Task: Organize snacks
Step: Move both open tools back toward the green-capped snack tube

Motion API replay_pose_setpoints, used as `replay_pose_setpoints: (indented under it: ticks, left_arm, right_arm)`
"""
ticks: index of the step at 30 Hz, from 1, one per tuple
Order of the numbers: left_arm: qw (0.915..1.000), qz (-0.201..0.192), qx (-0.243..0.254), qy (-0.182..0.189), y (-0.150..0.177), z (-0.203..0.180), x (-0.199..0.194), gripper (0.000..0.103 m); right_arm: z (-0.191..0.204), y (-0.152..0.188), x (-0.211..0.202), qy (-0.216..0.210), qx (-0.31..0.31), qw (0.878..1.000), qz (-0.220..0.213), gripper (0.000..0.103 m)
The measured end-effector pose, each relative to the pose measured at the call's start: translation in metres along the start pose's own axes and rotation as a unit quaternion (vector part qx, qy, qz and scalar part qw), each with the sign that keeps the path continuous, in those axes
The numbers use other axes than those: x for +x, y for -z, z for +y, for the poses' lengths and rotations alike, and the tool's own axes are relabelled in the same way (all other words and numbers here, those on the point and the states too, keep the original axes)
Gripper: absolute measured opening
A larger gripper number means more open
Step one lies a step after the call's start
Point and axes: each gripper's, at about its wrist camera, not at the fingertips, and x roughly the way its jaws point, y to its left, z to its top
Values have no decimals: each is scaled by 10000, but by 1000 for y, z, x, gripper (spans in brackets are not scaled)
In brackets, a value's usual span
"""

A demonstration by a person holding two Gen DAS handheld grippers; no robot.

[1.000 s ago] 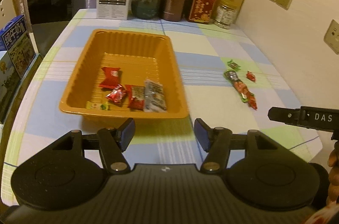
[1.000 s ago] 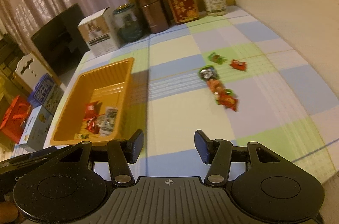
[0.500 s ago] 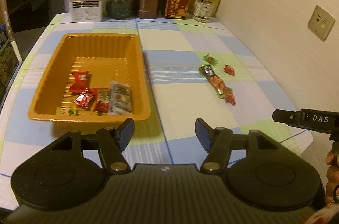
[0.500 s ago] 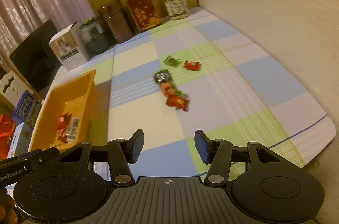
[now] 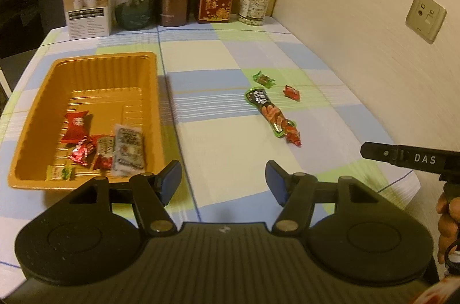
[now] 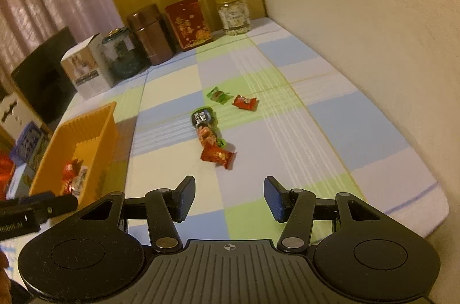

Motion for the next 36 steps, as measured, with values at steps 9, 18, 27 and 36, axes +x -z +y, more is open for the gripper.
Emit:
replay_pose_setpoints:
  ticks: [9, 18, 27, 36]
  left_arm:
    - [9999, 27, 96, 116, -17, -14, 28, 61]
    - [9998, 58, 115, 124, -31, -17, 58, 62]
    - [9998, 145, 55, 138, -33, -16, 83, 62]
    - [9996, 222, -5, 192, -35, -16, 100, 63]
  right_arm:
    - [0, -13, 30, -306, -1333, 9904, 189, 53]
    - [6, -17, 82, -531, -2653, 9622, 319, 51]
    - [11, -14, 139, -656, -3448, 9340, 666, 38]
    - [20, -10, 171, -711, -3803, 9188, 786, 30]
